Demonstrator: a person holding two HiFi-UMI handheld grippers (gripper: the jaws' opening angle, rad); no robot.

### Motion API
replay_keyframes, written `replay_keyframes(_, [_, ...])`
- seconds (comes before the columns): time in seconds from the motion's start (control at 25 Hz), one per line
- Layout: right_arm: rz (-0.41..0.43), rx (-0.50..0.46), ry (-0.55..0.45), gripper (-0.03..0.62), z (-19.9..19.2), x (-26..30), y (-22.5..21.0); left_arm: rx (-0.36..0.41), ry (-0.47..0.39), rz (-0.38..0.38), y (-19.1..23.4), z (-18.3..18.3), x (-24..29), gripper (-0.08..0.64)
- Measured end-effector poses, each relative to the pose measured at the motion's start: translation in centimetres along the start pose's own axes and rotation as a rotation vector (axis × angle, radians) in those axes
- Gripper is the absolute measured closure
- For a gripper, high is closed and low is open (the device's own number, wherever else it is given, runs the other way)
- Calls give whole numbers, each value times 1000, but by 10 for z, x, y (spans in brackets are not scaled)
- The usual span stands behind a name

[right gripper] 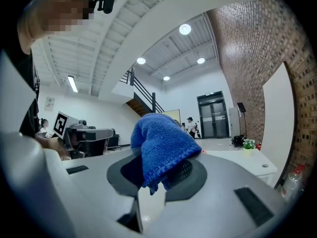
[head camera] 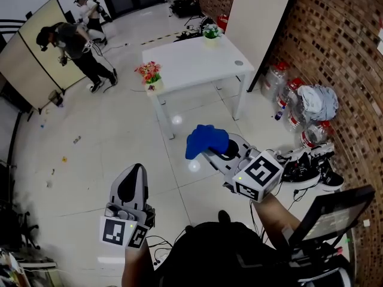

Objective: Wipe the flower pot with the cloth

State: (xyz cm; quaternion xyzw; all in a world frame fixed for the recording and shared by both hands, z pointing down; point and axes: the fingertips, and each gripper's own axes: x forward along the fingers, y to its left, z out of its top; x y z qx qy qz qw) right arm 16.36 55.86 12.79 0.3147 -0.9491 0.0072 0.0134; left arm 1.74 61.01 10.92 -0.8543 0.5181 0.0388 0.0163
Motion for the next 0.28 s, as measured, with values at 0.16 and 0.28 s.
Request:
replay_keyframes(0.16, [-4, 0, -3, 531, 5, -1, 5, 4, -9, 16, 2, 8, -8, 558])
replay_keyframes(0.28, [-3, -1, 1, 531, 10, -5, 13, 0, -16, 34, 1, 14, -19, 558])
